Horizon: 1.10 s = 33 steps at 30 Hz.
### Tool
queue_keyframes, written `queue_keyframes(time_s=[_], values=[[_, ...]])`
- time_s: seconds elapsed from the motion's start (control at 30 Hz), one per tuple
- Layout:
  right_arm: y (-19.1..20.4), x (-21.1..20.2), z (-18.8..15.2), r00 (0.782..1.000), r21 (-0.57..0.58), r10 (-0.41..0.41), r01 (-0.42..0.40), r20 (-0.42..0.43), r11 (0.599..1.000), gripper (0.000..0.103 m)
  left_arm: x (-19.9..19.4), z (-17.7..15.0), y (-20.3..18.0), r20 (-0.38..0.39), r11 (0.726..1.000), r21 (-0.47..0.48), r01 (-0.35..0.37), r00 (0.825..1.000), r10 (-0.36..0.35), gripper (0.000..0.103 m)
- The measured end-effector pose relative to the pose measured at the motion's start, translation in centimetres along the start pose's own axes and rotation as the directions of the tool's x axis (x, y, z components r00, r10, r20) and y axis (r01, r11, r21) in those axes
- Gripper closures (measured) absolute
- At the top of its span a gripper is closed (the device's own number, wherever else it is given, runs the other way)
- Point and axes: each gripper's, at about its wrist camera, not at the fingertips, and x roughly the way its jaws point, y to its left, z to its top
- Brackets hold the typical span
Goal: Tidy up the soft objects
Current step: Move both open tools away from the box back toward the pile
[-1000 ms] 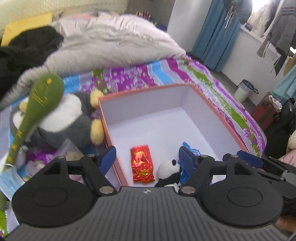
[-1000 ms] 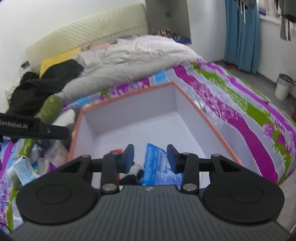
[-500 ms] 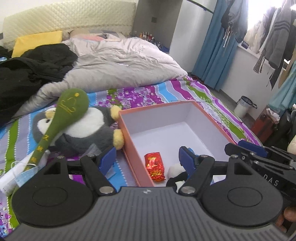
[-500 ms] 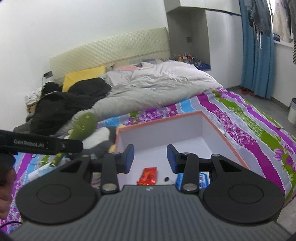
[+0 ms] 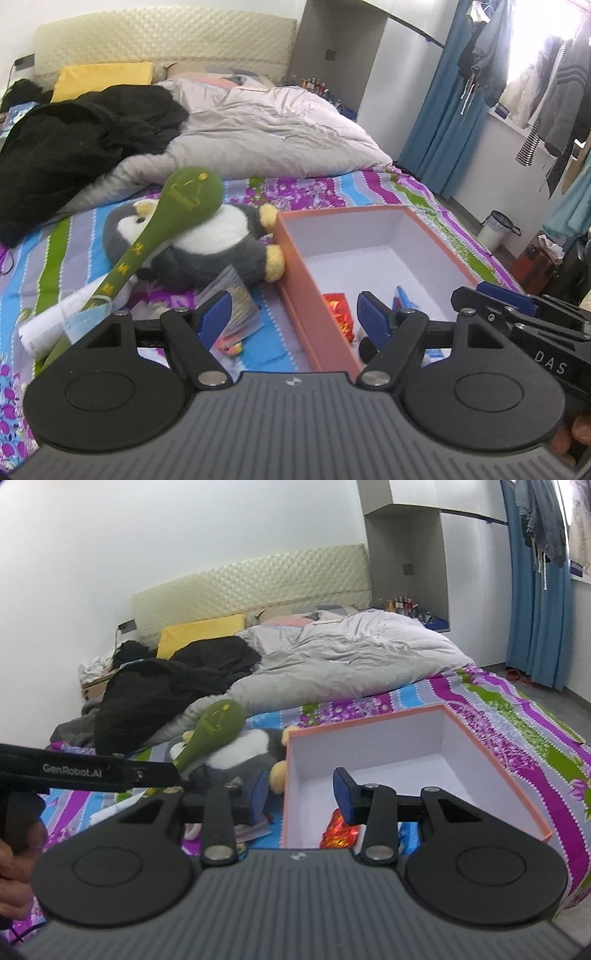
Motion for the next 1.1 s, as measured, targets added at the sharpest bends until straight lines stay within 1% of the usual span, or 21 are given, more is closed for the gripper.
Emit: queue_keyframes(time_s=[0.23,0.4,0.67,0.8,0.87,0.93,1.03,1.1], values=[[2.2,0.4,-1.3,0.999,-0.029,0.023,-0.025,-0.042,0.999,0.061,-1.0,-1.9,2.1,0.002,1.0,-0.009,-0.029,1.0,0.029,0.024],[3.8,0.4,-2.0,0.997,-0.046,0.048,-0.051,-0.059,0.998,0.061,-2.1,-3.3,3.8,0.0,0.998,-0.042,-0.042,0.999,0.042,0.024],[5.7,0.6,-3.7,0.992,-0.052,0.073,-0.079,-0.107,0.996,0.061,-3.4,-5.8,6.1,-0.03,0.993,-0.094,-0.068,0.997,0.065,0.024],[6.3,0.7,-3.9,0.987,-0.055,0.088,-0.096,-0.133,0.994,0.061,-3.9,-6.5,6.4,-0.044,0.991,-0.1,-0.088,0.996,0.084,0.024],[6.6,0.8,-3.8,0.986,-0.071,0.086,-0.097,-0.143,0.993,0.061,-4.2,-6.6,6.3,-0.055,0.99,-0.092,-0.109,0.993,0.105,0.019],[6.9,1.0,-3.7,0.983,-0.077,0.091,-0.104,-0.159,0.992,0.061,-4.7,-6.6,6.3,-0.059,0.988,-0.083,-0.128,0.991,0.123,0.011],[7.4,1.6,-3.7,0.976,-0.086,0.103,-0.121,-0.193,0.989,0.061,-5.6,-6.4,6.5,-0.087,0.982,-0.073,-0.175,0.982,0.169,0.005],[8.0,2.1,-3.6,0.97,-0.1,0.119,-0.142,-0.213,0.985,0.061,-6.1,-6.0,6.9,-0.119,0.979,-0.082,-0.189,0.977,0.179,0.004]])
